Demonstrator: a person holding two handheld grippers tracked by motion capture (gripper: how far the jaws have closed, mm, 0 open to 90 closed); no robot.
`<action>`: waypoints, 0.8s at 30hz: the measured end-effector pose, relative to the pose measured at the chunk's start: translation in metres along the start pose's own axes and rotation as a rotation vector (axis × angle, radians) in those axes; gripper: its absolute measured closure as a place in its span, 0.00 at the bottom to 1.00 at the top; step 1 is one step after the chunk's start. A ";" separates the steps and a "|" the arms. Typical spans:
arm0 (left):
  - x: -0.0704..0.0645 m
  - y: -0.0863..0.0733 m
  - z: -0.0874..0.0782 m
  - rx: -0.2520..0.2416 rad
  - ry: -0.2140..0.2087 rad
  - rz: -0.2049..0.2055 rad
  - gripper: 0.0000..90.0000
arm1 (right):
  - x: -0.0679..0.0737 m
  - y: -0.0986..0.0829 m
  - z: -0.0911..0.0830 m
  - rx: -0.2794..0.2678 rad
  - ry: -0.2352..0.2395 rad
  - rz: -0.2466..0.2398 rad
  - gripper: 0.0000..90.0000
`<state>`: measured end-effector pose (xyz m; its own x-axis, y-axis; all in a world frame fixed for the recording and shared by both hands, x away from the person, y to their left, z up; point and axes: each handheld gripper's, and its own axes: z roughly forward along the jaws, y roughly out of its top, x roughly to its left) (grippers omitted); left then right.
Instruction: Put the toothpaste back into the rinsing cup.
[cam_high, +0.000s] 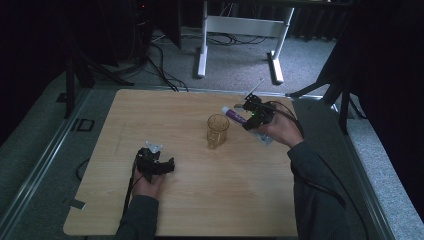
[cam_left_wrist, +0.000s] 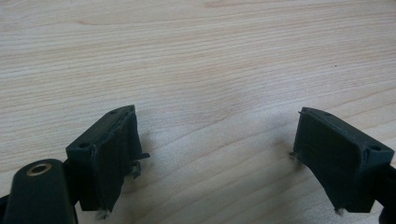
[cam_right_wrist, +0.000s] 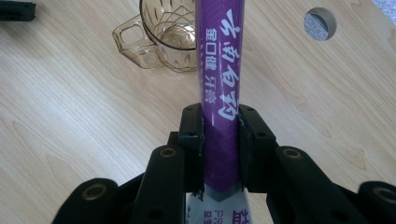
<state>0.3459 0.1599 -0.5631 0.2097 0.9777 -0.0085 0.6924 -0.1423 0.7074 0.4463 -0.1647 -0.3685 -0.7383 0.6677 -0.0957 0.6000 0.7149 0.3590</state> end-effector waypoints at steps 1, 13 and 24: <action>0.000 0.000 0.000 0.000 0.000 0.000 0.16 | 0.000 0.001 0.000 0.002 0.002 0.000 0.82; 0.000 0.000 0.000 0.000 0.000 0.000 0.16 | 0.001 0.009 0.012 0.039 0.015 0.003 0.82; 0.000 0.000 0.000 0.000 0.000 0.000 0.16 | 0.003 0.015 0.018 0.060 0.024 0.002 0.82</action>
<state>0.3459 0.1599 -0.5631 0.2097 0.9777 -0.0088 0.6925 -0.1421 0.7073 0.4587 -0.1483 -0.3800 -0.7436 0.6647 -0.0727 0.6185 0.7250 0.3030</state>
